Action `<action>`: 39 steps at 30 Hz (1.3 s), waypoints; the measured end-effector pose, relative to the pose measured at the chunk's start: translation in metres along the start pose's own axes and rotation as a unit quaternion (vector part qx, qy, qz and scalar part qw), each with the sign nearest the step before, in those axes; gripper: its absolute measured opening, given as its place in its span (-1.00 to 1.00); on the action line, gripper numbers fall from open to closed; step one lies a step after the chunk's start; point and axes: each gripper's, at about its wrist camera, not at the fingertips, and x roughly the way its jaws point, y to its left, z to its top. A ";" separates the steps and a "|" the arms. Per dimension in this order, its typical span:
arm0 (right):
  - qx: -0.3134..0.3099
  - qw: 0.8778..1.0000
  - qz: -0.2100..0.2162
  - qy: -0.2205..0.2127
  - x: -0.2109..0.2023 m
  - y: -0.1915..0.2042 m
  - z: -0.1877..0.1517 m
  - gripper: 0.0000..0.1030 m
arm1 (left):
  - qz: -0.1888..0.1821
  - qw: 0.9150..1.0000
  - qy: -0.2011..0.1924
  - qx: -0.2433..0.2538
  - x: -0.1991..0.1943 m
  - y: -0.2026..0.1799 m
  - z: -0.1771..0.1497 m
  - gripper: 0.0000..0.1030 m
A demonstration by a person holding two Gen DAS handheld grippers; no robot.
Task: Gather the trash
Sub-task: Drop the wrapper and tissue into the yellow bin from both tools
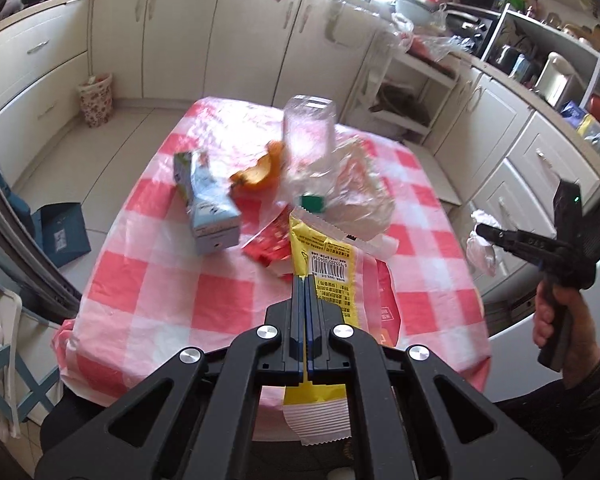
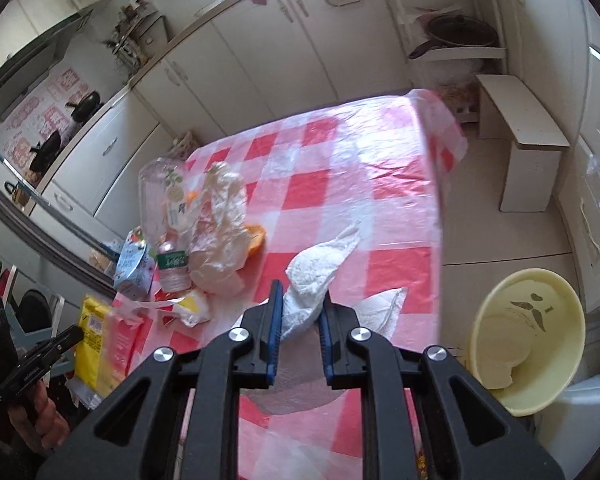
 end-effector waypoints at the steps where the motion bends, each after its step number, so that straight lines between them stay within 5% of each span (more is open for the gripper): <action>1: 0.013 1.000 -0.010 -0.008 -0.007 -0.014 0.001 -0.66 | -0.006 1.000 -0.001 -0.001 -0.001 -0.006 0.002 -0.98; 10: 0.100 0.984 -0.141 0.047 0.019 -0.131 -0.010 -0.66 | -0.070 0.996 0.002 0.047 0.018 -0.092 0.016 -0.98; 15: 0.154 0.970 -0.169 0.086 0.045 -0.188 -0.023 -0.65 | -0.101 0.992 0.014 0.071 0.045 -0.149 0.022 -0.98; 17: 0.178 0.964 -0.169 0.102 0.054 -0.204 -0.024 -0.52 | -0.110 0.991 0.017 0.079 0.056 -0.167 0.025 -0.98; 18: 0.190 0.961 -0.165 0.111 0.057 -0.213 -0.025 -0.28 | -0.115 0.990 0.020 0.083 0.064 -0.178 0.027 -0.98; 20: 0.206 0.957 -0.171 0.111 0.057 -0.226 -0.024 -0.20 | -0.118 0.988 0.030 0.091 0.085 -0.199 0.029 -0.98; 24: 0.249 0.955 -0.154 0.058 0.028 -0.235 -0.011 -0.20 | -0.123 0.985 0.057 0.105 0.128 -0.236 0.026 -0.98; 31: 0.216 0.955 -0.131 -0.155 -0.074 -0.191 0.036 0.25 | -0.102 0.979 0.123 0.123 0.228 -0.305 0.007 -0.98; 34: 0.187 0.953 -0.147 -0.188 -0.088 -0.176 0.040 0.26 | -0.081 0.976 0.164 0.120 0.273 -0.335 -0.005 -0.97; 39: 0.200 0.953 -0.136 -0.183 -0.083 -0.189 0.045 0.26 | -0.074 0.967 0.216 0.114 0.317 -0.363 -0.022 -0.91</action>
